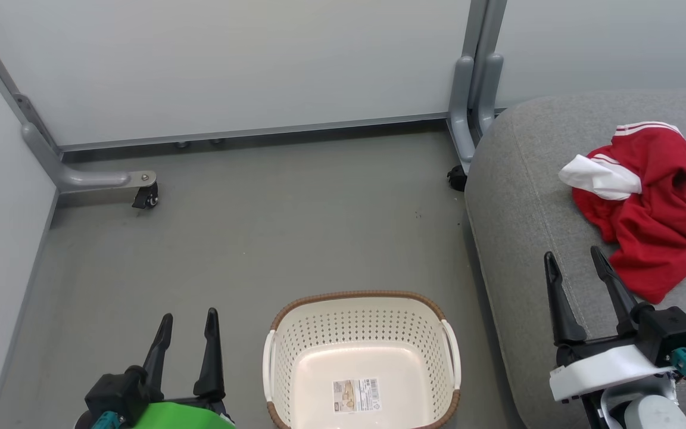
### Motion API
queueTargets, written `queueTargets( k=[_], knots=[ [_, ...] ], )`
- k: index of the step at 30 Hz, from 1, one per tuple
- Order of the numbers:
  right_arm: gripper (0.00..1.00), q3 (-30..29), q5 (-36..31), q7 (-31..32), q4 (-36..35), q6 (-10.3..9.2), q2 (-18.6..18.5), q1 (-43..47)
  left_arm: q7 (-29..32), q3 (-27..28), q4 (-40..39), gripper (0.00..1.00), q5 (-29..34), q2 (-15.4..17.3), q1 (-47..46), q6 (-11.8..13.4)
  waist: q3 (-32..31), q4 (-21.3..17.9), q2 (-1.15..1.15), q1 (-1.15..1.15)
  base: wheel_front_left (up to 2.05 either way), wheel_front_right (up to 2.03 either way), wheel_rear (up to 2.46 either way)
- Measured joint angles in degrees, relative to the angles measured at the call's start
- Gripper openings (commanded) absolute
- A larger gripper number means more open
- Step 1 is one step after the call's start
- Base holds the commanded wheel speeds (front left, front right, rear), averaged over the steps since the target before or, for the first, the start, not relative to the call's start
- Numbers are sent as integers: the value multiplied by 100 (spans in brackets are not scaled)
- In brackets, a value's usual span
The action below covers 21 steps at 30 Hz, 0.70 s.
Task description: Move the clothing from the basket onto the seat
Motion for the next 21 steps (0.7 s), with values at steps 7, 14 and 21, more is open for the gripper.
queueTargets(
  k=[7,14,21],
  knots=[
    [100,68,56,0,11,1,-14,0,0,131,4,100,-58,0,1,-93,-9,11,0,0,0,0,0],
    [100,85,60,0,9,0,-11,-2,0,213,89,100,-88,1,18,-16,1,13,0,0,0,0,0],
    [0,111,74,11,218,1,45,95,4,205,330,0,-130,-12,64,-19,5,12,0,0,0,0,0]
  ],
)
